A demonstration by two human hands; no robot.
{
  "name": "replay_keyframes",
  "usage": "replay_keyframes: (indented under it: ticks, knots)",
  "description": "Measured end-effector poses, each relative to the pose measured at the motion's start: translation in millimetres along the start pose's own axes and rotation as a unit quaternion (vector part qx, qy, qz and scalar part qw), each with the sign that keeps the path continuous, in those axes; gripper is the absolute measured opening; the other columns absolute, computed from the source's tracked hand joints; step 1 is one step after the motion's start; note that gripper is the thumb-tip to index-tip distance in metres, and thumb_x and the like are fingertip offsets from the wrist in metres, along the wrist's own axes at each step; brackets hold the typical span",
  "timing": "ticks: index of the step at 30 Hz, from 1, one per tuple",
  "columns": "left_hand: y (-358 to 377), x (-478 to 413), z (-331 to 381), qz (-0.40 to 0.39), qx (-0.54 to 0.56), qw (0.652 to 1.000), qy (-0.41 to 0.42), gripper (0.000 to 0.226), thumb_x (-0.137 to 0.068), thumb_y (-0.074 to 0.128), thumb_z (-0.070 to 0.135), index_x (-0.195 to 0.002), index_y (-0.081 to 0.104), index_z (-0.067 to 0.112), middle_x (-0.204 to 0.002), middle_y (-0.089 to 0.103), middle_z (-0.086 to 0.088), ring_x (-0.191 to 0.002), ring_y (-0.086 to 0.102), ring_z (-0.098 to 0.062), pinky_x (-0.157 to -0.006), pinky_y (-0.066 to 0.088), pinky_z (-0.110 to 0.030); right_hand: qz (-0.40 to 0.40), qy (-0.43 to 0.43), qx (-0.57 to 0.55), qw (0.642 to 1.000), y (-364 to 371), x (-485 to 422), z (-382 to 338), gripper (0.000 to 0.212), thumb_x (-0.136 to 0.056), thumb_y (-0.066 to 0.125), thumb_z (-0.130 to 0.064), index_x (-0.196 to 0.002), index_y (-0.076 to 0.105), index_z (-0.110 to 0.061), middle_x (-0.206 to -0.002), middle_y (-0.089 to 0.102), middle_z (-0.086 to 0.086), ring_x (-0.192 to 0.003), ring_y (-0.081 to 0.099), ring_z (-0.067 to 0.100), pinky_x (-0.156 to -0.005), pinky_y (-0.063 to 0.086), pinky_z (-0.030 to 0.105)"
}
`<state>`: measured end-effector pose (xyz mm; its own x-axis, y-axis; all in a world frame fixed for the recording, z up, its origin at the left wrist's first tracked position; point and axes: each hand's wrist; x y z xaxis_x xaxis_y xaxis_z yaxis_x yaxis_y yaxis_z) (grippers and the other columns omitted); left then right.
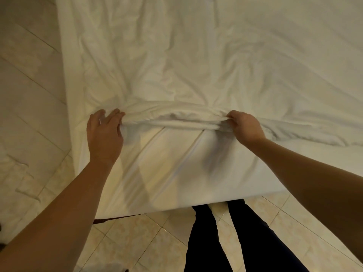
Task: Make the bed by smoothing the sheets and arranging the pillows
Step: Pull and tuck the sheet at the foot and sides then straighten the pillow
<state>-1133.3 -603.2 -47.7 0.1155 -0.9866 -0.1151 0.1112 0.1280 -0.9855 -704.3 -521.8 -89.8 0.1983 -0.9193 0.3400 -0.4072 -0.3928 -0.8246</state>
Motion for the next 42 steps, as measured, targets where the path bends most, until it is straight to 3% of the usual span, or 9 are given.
replay_keyframes:
  ticks: [5,13,16,18,21,27,35,39,42]
  knots:
    - [-35.8,41.3,-20.1,-0.074,0.085,0.994,-0.005,0.035,-0.085,0.059,-0.012,-0.115,0.069,0.003,-0.113,0.069,-0.018,-0.111,0.056,-0.04,-0.103,0.045,-0.045,-0.04,-0.001,-0.009,0.999,-9.1,53.4,-13.4,0.018,-0.105,0.048,-0.031,-0.112,0.056,-0.017,-0.094,0.07,0.014,-0.086,0.065,0.039,-0.068,0.044,0.04]
    - [-88.3,120.4,-34.5,-0.205,0.047,0.977,0.024,0.03,-0.093,0.032,0.033,-0.09,0.057,0.017,-0.078,0.058,0.0,-0.075,0.048,-0.024,-0.067,0.037,-0.04,-0.093,-0.027,0.015,0.995,7.8,155.7,-32.4,0.012,-0.104,0.048,-0.024,-0.108,0.058,-0.018,-0.101,0.064,0.005,-0.093,0.06,0.032,-0.076,0.047,0.042]
    - [-95.3,124.9,-39.2,-0.207,-0.003,0.978,0.03,0.035,-0.091,0.055,0.058,-0.087,0.047,0.024,-0.081,0.053,0.007,-0.078,0.047,-0.022,-0.07,0.036,-0.04,-0.059,-0.035,-0.004,0.998,12.7,168.0,-44.1,0.015,-0.104,0.047,-0.019,-0.114,0.058,-0.016,-0.106,0.063,0.004,-0.095,0.059,0.03,-0.081,0.047,0.043]
    - [-97.3,129.7,-45.3,-0.195,-0.034,0.979,0.047,0.034,-0.085,0.075,0.034,-0.089,0.042,0.025,-0.083,0.053,0.003,-0.079,0.047,-0.025,-0.069,0.038,-0.041,-0.055,-0.045,-0.016,0.997,12.3,168.6,-53.1,0.022,-0.105,0.047,-0.017,-0.123,0.058,-0.014,-0.116,0.064,0.007,-0.105,0.059,0.03,-0.09,0.048,0.044]
    - [-105.9,144.8,-60.9,-0.143,-0.068,0.987,0.034,0.046,-0.071,0.067,-0.014,-0.104,0.052,0.014,-0.093,0.054,-0.008,-0.083,0.047,-0.031,-0.069,0.045,-0.044,-0.062,-0.046,-0.013,0.997,9.2,167.4,-66.3,0.031,-0.105,0.048,-0.019,-0.134,0.056,-0.012,-0.127,0.062,0.011,-0.116,0.058,0.032,-0.099,0.047,0.044]
    - [-97.4,210.8,-90.4,-0.147,-0.042,0.988,0.014,0.075,-0.073,0.06,-0.027,-0.137,0.065,0.011,-0.136,0.059,-0.022,-0.12,0.051,-0.044,-0.101,0.047,-0.058,-0.032,-0.061,0.008,0.998,9.1,195.5,-66.9,0.023,-0.103,0.055,-0.021,-0.115,0.072,-0.015,-0.091,0.054,0.0,-0.094,0.058,0.033,-0.077,0.04,0.035]
    - [-52.7,229.6,-102.0,-0.325,-0.065,0.943,0.013,0.081,-0.099,0.033,-0.011,-0.166,0.011,0.029,-0.172,0.012,-0.011,-0.159,0.007,-0.032,-0.129,0.011,-0.048,-0.065,0.033,0.01,0.997,42.9,216.8,-69.9,0.031,-0.105,0.052,-0.03,-0.126,0.069,-0.015,-0.121,0.07,0.011,-0.113,0.063,0.034,-0.093,0.048,0.042]
    - [-46.1,250.5,-117.8,-0.379,-0.117,0.918,0.017,0.108,-0.088,0.067,-0.002,-0.166,-0.001,0.031,-0.173,0.006,-0.009,-0.159,0.005,-0.031,-0.128,0.014,-0.046,-0.11,0.061,0.008,0.992,65.3,225.2,-80.2,0.033,-0.105,0.052,-0.035,-0.132,0.067,-0.025,-0.13,0.069,0.002,-0.118,0.063,0.03,-0.094,0.047,0.034]
    - [-36.4,294.6,-134.1,-0.347,-0.095,0.933,0.018,0.101,-0.085,0.062,-0.012,-0.164,0.014,0.028,-0.168,0.026,-0.013,-0.156,0.023,-0.035,-0.122,0.03,-0.054,-0.14,0.063,0.028,0.988,84.9,244.6,-83.5,0.03,-0.103,0.053,-0.037,-0.127,0.07,-0.031,-0.125,0.072,0.002,-0.113,0.065,0.03,-0.088,0.048,0.034]
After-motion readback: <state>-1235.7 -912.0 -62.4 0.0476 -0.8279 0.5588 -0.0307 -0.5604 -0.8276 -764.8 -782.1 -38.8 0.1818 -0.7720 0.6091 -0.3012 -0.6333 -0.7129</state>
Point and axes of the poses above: each hand's wrist, its own x-axis away from the middle knuckle, its own y-axis out of the palm, z = x × y
